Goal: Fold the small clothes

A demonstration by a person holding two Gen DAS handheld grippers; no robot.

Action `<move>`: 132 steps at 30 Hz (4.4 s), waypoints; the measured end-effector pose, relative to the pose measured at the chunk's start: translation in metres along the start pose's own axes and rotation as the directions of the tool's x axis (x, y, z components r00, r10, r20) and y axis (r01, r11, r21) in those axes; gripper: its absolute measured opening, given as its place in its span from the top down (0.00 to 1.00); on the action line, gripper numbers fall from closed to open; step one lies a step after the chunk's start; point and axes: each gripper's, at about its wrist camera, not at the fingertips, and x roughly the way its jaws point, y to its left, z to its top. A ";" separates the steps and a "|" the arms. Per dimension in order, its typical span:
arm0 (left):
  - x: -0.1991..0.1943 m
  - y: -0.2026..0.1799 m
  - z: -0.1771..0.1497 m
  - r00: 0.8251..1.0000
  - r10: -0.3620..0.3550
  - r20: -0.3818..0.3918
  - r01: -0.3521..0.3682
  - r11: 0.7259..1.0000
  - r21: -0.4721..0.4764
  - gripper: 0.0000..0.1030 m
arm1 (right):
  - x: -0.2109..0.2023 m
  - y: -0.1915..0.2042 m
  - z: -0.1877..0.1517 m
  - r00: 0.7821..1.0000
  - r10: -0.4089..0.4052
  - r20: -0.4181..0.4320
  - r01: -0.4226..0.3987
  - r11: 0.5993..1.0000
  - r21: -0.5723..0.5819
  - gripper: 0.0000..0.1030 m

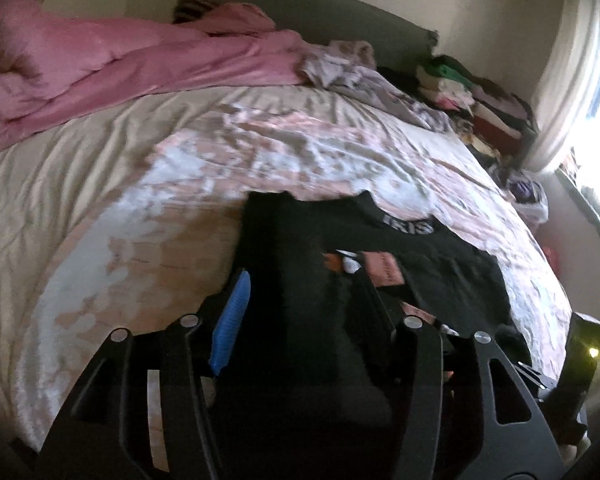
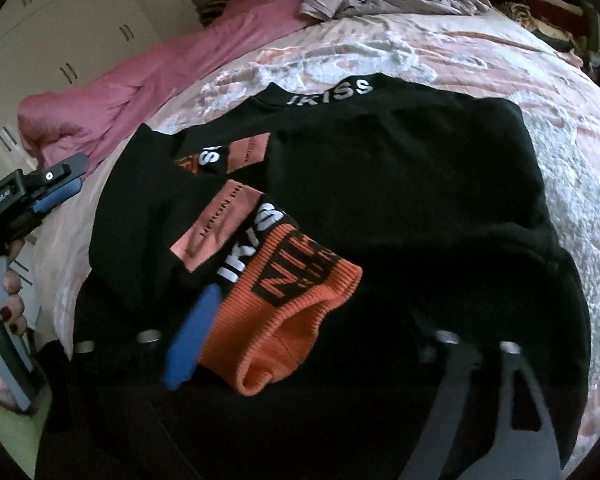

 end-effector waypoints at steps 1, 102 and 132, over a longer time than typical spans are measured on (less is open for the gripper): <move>-0.002 0.007 0.001 1.000 0.007 0.007 -0.007 1.000 -0.015 0.55 | 0.001 0.000 0.000 1.000 0.002 0.004 -0.002 1.000 -0.003 0.39; 0.086 -0.060 -0.036 0.982 0.005 -0.190 0.040 0.973 0.228 0.53 | 0.010 -0.024 0.036 0.986 -0.163 0.035 0.166 0.979 -0.118 0.30; 0.041 -0.058 -0.022 0.992 0.015 -0.125 0.012 0.978 0.209 0.11 | -0.045 -0.010 0.041 0.972 -0.139 0.187 0.157 0.983 -0.089 0.04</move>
